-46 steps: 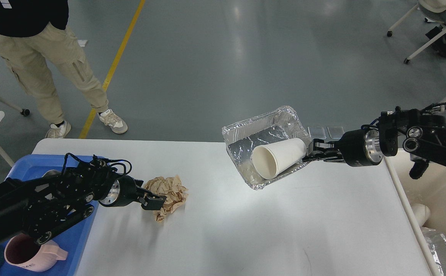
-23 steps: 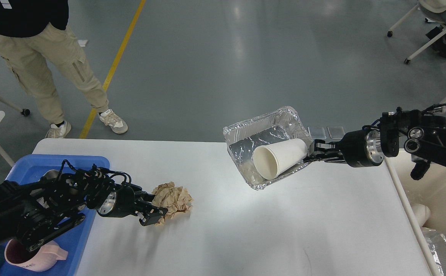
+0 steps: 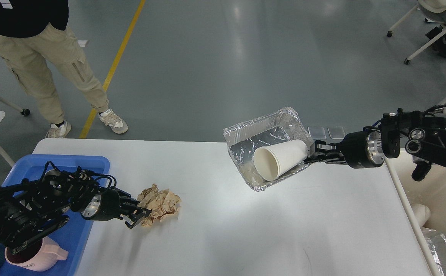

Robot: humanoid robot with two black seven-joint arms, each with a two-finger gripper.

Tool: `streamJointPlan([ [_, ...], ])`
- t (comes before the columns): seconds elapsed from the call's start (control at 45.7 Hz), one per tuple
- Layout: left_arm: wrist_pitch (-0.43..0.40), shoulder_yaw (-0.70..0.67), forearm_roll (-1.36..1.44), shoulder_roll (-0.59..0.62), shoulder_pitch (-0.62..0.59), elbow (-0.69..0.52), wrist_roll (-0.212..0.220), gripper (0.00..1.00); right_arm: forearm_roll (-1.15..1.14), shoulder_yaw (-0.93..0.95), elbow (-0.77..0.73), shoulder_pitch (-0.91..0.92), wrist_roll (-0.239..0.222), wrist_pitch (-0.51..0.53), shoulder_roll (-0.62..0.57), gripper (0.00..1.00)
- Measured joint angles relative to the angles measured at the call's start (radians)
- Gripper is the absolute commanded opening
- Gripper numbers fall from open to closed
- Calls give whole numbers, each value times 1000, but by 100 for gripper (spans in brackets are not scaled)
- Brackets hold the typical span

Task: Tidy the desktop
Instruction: 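Lift the crumpled paper and carry it over the foil tray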

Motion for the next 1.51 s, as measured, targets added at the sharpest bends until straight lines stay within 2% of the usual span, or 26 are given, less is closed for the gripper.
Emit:
streamJointPlan([
  [0.219,42,-17,-14,103,4,-41,-30,0,0,-4,-3,-7,0,0,1,0],
  [0.394,77,-69,-142,267,16,-158,-41,1,0,-8,-6,-10,0,0,4,0],
  [0.591,118,-169,-299,474,78,-301,-48,1,-5,-15,-9,-11,0,0,11,0],
  [0.788,171,-254,-427,643,148,-385,-78,2,-7,-19,-9,-12,0,0,13,0],
  [0.985,181,-372,-583,734,153,-412,-95,3,-9,-20,-7,-11,-2,0,13,0],
  [1.073,153,-442,-607,740,145,-414,-96,4,-9,-20,-3,-10,-2,0,10,0],
  [1.182,74,-482,-610,733,93,-413,-83,5,-9,-18,1,-6,-2,1,8,0],
  [1.314,-51,-481,-604,689,-70,-411,-54,5,-9,-14,6,1,-1,1,8,0],
  [1.401,-154,-472,-565,622,-198,-405,-40,5,-9,-13,9,7,-1,1,9,0],
  [1.511,-245,-467,-496,534,-307,-401,-25,6,-9,-11,11,10,-1,1,9,0],
])
